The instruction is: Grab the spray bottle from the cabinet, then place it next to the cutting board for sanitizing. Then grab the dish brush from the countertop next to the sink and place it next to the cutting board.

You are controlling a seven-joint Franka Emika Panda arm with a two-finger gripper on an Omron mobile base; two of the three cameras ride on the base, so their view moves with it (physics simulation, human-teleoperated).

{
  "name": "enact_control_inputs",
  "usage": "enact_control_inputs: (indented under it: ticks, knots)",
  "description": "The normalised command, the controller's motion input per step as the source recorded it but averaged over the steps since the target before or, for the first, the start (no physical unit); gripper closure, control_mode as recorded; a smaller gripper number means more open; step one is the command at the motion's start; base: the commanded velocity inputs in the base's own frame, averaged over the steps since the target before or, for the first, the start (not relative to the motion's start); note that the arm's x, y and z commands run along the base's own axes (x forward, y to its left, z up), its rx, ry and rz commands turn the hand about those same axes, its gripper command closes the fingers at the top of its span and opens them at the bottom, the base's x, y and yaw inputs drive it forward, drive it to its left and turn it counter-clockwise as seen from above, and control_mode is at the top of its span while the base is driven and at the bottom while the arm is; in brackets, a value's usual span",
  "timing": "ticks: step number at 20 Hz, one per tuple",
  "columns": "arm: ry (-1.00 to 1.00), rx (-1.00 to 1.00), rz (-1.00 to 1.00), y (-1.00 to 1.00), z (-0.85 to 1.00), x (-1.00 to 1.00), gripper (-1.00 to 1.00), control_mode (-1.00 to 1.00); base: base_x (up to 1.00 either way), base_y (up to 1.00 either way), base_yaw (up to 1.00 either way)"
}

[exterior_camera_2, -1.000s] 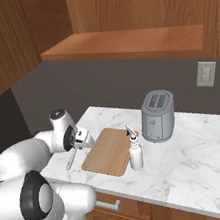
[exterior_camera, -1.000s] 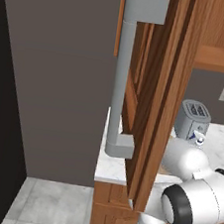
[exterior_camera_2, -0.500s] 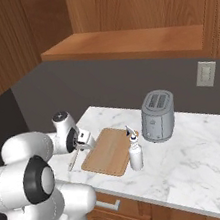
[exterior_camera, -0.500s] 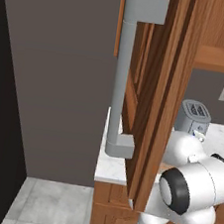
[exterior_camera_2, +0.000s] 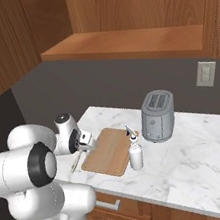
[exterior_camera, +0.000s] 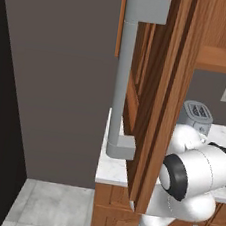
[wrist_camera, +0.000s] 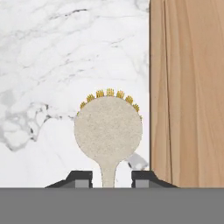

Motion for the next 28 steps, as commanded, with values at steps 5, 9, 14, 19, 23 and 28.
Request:
enact_control_inputs:
  ticks: [5,9,14,19,23,28]
  knots:
    - [0.02,0.0,0.0,0.0,0.0,0.04,-1.0,-1.0,0.0,0.0,0.0]
    - [-0.08,0.05,0.0,-0.03,0.3,-0.13,-1.0,-1.0,0.0,0.0,0.0]
    - [-0.17,0.11,0.0,-0.01,0.74,-0.45,-1.0,-1.0,0.0,0.0,0.0]
    - [-0.17,0.05,0.0,-0.01,0.78,-0.45,-1.0,-1.0,0.0,0.0,0.0]
    - [-0.04,0.02,0.0,-0.01,0.85,-0.48,-1.0,-1.0,0.0,0.0,0.0]
    - [0.01,0.0,-0.03,-0.05,0.91,-0.57,-1.0,-1.0,0.0,0.0,0.0]
